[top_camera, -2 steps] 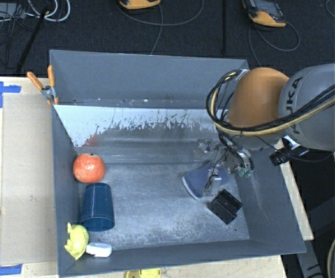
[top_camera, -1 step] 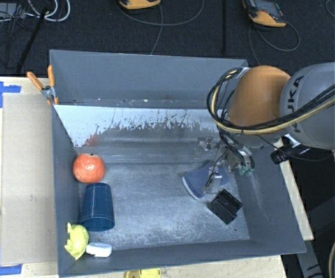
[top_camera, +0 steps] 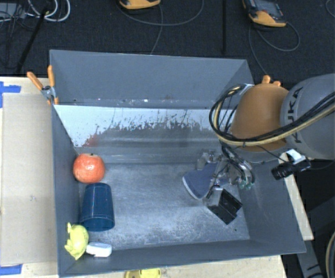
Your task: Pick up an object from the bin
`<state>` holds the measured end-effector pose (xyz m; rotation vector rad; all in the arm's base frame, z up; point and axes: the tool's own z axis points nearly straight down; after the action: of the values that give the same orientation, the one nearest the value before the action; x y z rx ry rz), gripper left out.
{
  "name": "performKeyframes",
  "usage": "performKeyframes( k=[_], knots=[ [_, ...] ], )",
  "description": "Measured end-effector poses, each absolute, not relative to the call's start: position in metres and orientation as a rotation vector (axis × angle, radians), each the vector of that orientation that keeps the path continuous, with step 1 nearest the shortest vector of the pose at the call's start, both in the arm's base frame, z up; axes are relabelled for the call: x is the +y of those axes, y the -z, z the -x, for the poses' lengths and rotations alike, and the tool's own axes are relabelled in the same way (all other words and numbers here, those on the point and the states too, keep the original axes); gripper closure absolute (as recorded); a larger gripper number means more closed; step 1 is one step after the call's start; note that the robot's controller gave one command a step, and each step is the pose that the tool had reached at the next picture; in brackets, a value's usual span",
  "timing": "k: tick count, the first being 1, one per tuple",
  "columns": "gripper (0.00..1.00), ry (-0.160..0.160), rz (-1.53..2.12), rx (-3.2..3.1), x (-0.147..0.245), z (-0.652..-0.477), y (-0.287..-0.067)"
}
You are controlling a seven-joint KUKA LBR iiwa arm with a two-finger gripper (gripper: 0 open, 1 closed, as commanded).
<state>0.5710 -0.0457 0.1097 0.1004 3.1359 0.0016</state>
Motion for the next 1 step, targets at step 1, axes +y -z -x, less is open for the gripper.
performKeyframes(
  k=[1],
  knots=[
    [0.0, -0.007, -0.017, 3.141, -0.1042, -0.5585, -0.0774]
  ],
)
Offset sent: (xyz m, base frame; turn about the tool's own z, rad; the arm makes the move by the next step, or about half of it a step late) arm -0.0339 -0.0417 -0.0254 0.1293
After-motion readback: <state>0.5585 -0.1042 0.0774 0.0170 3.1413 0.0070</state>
